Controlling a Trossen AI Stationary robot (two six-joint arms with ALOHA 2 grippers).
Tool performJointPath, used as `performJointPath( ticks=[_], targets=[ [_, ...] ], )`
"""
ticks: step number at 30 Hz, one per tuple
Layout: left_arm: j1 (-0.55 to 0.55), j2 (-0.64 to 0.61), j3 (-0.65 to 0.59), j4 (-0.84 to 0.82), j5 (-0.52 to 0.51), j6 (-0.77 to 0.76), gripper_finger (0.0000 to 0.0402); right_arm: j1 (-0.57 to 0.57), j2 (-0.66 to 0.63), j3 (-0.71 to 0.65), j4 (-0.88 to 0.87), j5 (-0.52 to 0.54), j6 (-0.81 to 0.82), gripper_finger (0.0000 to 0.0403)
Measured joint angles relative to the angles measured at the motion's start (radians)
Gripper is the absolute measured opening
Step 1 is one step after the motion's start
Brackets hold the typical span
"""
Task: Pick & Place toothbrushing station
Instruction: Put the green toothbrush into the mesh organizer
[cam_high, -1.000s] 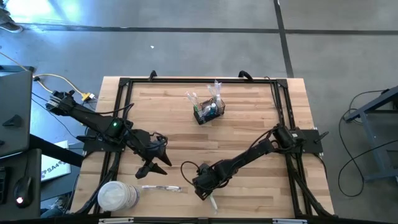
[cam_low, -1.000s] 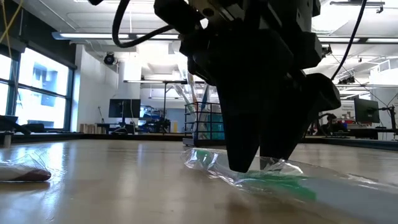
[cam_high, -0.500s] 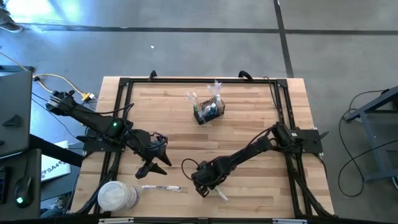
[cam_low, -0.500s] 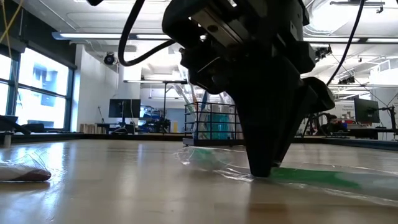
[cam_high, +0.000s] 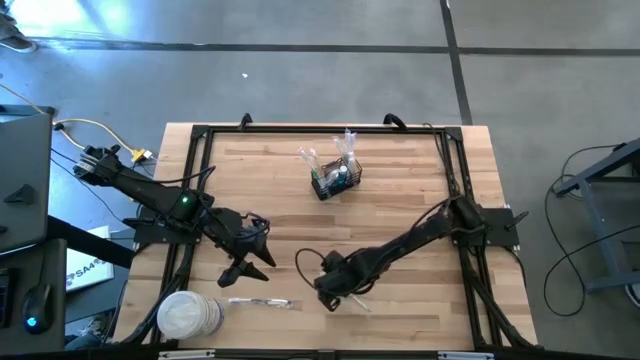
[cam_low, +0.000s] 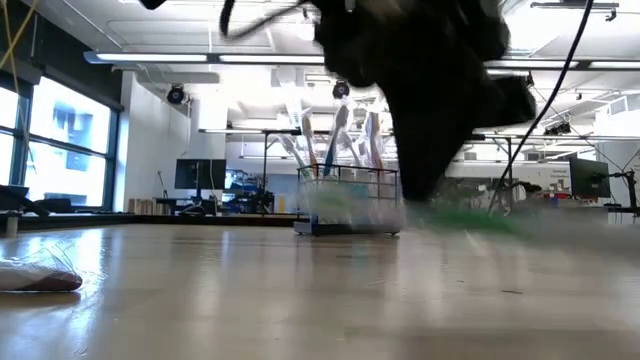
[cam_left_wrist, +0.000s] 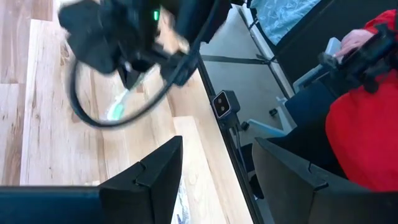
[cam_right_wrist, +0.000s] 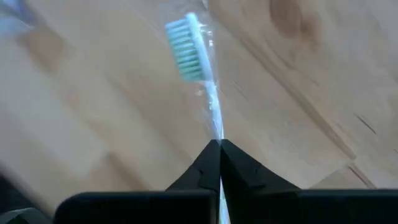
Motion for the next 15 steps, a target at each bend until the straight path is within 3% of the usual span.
performJointPath(
  ticks=[15],
  targets=[
    [0.000,0.000,0.000,0.106,0.000,-0.012,0.0193,0.037,-0.252,0.003,-0.040,0.307,0.016,0.0001]
  ],
)
